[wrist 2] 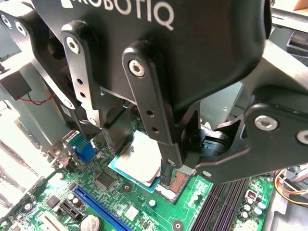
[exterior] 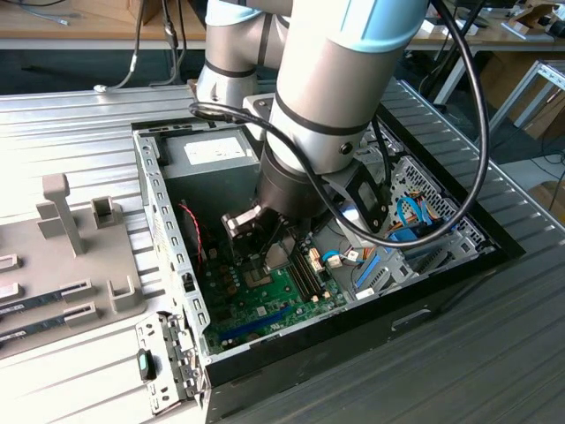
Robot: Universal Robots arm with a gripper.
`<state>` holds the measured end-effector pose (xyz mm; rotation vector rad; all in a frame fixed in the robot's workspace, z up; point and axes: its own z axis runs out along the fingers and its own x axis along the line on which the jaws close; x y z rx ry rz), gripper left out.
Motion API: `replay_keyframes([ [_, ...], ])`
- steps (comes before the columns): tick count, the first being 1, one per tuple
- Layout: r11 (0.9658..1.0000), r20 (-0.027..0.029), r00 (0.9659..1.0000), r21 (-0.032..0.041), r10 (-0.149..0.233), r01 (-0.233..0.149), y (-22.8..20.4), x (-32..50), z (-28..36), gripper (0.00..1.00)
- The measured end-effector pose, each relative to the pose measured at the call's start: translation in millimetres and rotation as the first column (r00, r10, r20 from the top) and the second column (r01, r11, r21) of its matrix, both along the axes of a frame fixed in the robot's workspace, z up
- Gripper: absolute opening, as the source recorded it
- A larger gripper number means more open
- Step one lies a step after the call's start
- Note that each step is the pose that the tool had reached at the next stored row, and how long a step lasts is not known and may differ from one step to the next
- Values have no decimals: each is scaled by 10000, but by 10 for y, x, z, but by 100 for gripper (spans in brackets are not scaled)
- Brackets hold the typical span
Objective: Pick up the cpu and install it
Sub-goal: 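Pick up the cpu and move it towards the insertion slot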
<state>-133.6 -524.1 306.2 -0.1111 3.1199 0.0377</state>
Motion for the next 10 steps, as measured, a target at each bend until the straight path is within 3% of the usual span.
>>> replay_keyframes([
  [10, 10000, 0, 10000, 0, 0, 0, -1, 16, -34, 47],
])
